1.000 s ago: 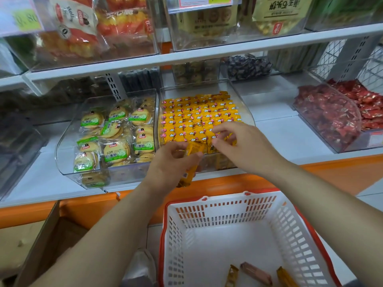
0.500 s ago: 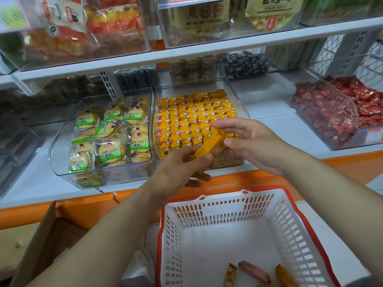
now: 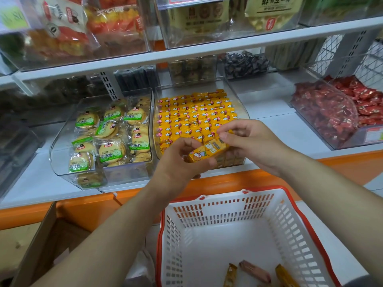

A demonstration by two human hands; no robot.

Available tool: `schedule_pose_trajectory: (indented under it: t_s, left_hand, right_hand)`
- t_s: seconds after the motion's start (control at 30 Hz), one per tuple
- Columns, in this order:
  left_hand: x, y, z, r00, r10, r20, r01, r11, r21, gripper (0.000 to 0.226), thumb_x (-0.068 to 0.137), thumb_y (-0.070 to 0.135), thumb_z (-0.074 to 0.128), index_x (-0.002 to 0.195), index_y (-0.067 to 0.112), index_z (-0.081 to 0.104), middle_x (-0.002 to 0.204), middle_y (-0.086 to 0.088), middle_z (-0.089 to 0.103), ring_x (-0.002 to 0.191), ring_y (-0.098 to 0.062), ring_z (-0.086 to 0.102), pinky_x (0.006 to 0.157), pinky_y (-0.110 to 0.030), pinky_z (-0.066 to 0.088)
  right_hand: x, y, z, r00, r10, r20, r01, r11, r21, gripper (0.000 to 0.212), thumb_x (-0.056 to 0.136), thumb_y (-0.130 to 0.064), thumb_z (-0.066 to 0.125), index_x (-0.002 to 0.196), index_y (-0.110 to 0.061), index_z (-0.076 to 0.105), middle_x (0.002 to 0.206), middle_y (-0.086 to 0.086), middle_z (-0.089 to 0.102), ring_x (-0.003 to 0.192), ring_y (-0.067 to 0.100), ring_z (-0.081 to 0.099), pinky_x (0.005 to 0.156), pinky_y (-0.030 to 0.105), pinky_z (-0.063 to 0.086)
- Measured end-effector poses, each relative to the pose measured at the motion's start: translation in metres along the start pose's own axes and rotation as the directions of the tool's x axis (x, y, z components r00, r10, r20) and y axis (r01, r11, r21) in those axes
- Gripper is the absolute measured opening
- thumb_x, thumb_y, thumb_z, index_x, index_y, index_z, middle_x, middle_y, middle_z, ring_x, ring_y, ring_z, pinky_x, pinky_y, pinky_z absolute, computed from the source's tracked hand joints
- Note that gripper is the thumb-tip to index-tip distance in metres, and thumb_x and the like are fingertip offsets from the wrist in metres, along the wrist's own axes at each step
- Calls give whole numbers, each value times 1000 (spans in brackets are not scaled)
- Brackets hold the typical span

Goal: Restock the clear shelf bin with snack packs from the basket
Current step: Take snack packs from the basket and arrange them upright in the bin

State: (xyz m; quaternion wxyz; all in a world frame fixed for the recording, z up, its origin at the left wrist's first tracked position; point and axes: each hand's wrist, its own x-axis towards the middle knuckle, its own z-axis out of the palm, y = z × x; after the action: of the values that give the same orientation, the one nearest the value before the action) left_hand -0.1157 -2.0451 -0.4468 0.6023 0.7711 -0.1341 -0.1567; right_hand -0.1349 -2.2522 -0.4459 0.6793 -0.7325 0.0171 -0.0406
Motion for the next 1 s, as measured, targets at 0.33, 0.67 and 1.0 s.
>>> schedule_pose_trajectory:
  t_s: [0.33,0.67,1.0]
  left_hand:
    - [10,8,-9,991,-9,-136,-24,972,-235,45,83,23,80,123,20,60,106,-5,78,97,-24,76,84,-39,61]
    - [26,-10,-14,950,262,-169,-153,864,479,37,86,37,79,121,30,66,107,16,70,96,-8,67,78,-27,56]
    - [31,-38,-12,959,265,-99,-81,593,801,21,94,26,67,115,27,70,106,4,74,94,-21,66,74,-37,55]
  right_hand:
    - [-3,-10,17,984,-125,125,159,936,-314,6,90,-29,70,93,-25,67,90,-8,70,86,9,68,77,27,58]
    - [19,-12,26,918,-396,-8,337,791,-510,44,91,-12,66,121,-41,52,108,-17,55,91,3,62,73,16,53]
    - [24,19,22,959,-215,186,242,275,-931,25,96,-41,56,120,-33,59,121,-5,65,113,21,56,91,40,50]
